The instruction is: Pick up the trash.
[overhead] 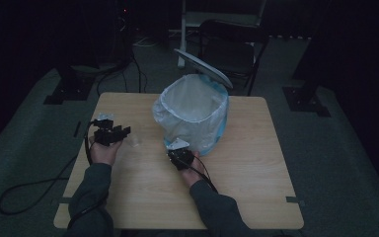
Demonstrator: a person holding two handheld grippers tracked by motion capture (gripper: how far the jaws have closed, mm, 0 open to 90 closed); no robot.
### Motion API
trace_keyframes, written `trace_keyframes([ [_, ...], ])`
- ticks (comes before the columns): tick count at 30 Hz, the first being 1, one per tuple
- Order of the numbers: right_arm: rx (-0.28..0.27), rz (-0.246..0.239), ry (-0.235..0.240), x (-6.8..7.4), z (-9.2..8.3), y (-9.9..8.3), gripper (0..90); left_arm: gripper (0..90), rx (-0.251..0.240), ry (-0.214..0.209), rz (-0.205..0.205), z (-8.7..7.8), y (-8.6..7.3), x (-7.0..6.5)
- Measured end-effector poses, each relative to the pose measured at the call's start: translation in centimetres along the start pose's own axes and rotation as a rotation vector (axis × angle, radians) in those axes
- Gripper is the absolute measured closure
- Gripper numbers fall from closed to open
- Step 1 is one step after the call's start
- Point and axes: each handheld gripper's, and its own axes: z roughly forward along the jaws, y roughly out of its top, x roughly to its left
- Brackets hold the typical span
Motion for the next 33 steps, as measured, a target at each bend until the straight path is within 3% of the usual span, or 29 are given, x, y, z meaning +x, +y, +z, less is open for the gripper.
trace_keyframes([
  [8, 0.002, 0.006, 0.004, 0.0, 0.0, 0.0, 90.0, 56.4, 0.004, 0.006, -0.01, 0.4, 0.3, 0.2],
  [17, 0.0, 0.005, 0.003, 0.0, 0.0, -0.1, 90.0, 74.1, 0.029, 0.004, 0.025, 0.3, -0.1, -0.2],
  [26, -0.009, -0.007, -0.003, 0.0, 0.0, -0.1, 90.0, 84.5, 0.033, 0.004, 0.027, -0.2, -1.3, -0.1],
  [33, -0.001, 0.005, -0.001, 0.1, 0.0, -0.1, 90.0, 85.8, 0.042, -0.007, 0.044, -0.7, -2.6, -0.3],
])
